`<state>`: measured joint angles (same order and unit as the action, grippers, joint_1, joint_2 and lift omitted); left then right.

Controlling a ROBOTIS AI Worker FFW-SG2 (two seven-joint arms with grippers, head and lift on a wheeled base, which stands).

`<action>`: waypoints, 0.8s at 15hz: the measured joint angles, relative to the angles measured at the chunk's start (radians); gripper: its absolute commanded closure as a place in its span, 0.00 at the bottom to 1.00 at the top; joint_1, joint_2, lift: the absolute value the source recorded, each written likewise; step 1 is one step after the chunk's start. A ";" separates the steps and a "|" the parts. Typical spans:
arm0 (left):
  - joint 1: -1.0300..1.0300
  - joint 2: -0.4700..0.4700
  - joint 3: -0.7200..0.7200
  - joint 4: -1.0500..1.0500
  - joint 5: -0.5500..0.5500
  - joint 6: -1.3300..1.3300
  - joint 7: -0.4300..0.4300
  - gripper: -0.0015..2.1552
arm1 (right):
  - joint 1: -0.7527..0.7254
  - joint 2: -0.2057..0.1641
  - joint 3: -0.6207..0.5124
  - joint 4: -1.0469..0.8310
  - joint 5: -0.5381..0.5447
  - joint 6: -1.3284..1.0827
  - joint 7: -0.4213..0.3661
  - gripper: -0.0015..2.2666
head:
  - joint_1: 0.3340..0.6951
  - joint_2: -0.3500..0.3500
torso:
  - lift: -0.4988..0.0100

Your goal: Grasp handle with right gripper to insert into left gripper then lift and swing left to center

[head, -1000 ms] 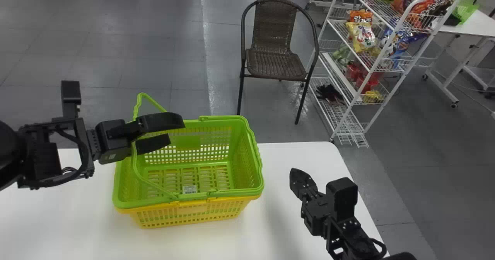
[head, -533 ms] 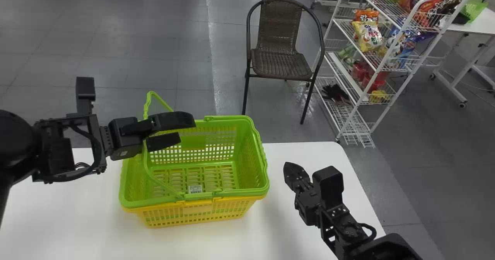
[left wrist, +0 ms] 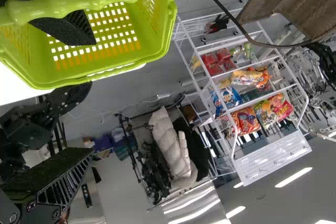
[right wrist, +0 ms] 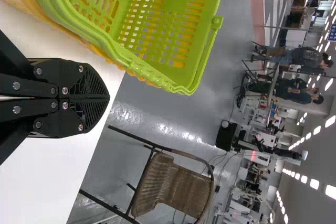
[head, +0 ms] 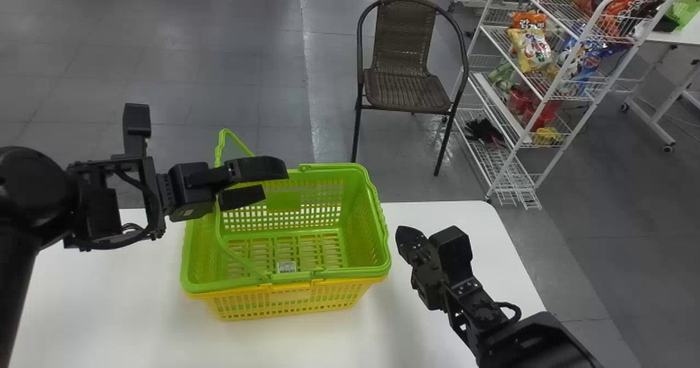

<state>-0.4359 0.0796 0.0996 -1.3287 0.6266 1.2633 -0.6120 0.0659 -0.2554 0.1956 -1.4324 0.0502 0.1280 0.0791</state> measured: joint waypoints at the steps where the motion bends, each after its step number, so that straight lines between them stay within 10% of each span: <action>1: 0.000 -0.001 -0.001 0.000 -0.001 0.000 0.000 0.04 | -0.009 0.000 0.007 0.007 0.003 0.004 0.000 0.90 | 1.00 0.27 | 0.98; 12: 0.003 -0.009 -0.014 -0.001 0.000 0.000 0.002 0.04 | -0.040 0.001 0.041 0.024 -0.009 0.012 -0.014 0.90 | 1.00 0.27 | 0.98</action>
<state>-0.4324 0.0706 0.0859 -1.3300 0.6263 1.2633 -0.6105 0.0261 -0.2544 0.2368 -1.4083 0.0414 0.1399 0.0649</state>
